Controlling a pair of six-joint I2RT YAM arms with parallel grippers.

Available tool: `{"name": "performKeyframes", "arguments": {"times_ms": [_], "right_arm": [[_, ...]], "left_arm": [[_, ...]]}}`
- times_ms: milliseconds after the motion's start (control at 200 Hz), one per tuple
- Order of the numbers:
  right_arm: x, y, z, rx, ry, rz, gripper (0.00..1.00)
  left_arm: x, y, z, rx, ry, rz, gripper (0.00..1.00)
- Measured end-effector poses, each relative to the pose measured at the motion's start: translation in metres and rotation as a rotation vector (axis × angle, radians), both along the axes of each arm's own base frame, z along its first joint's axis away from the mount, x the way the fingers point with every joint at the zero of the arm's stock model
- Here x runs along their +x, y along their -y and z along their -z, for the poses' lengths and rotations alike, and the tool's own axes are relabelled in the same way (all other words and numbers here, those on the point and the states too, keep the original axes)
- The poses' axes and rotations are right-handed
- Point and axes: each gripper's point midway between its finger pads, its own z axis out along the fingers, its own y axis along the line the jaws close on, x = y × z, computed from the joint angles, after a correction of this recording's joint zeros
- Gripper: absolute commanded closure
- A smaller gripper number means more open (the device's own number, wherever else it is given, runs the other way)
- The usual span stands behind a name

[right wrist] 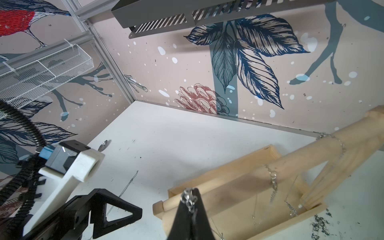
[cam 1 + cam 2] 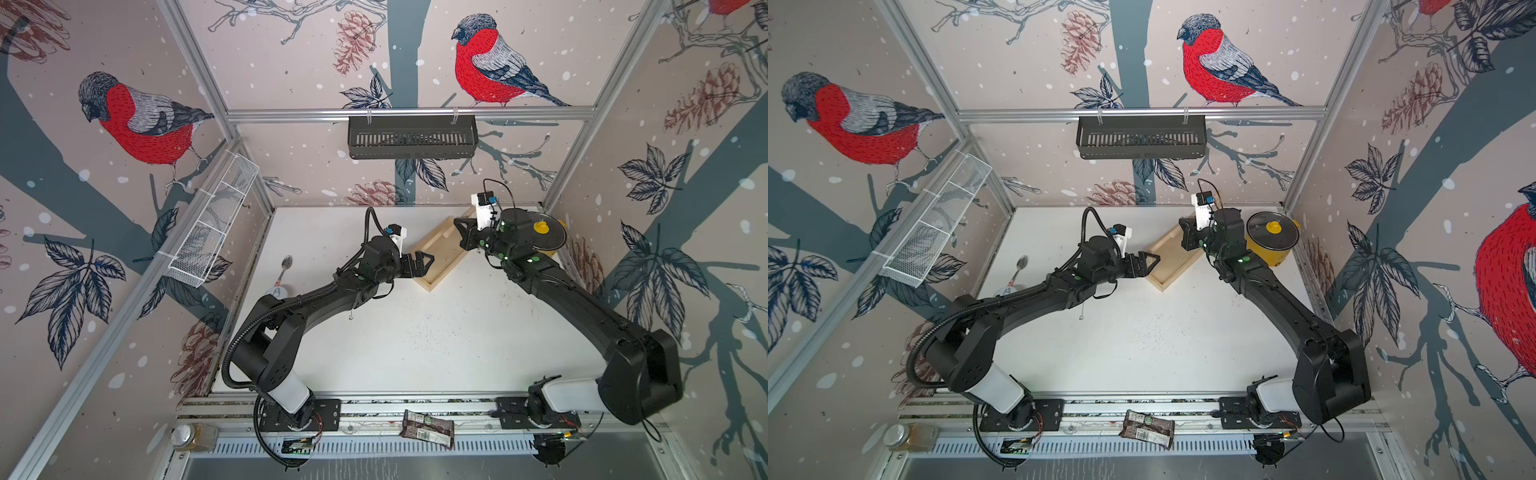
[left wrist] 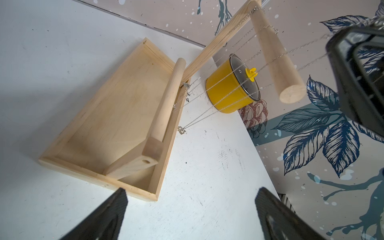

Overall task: Take the necklace off the jewelry display stand
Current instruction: Take off the necklace from the stand.

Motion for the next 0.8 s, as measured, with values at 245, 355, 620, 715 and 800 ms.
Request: {"name": "performKeyframes", "arguments": {"times_ms": [245,355,620,715,800], "right_arm": [[-0.005,-0.010,-0.010,-0.006,0.019,-0.020,0.95],[-0.008,-0.018,-0.017,-0.003,0.033,-0.037,0.95],[-0.017,-0.035,-0.031,0.002,0.055,-0.067,0.95],[-0.020,-0.041,-0.038,0.008,0.068,-0.081,0.95],[-0.024,-0.048,-0.045,0.013,0.081,-0.089,0.96]], "left_arm": [[0.000,0.004,0.012,0.029,0.015,0.037,0.03],[-0.001,0.006,0.010,0.027,0.025,0.051,0.03],[-0.003,0.002,-0.002,0.035,0.075,0.042,0.03],[-0.008,-0.004,-0.001,0.046,0.088,0.038,0.03],[-0.009,-0.008,0.001,0.059,0.096,0.023,0.03]]}}
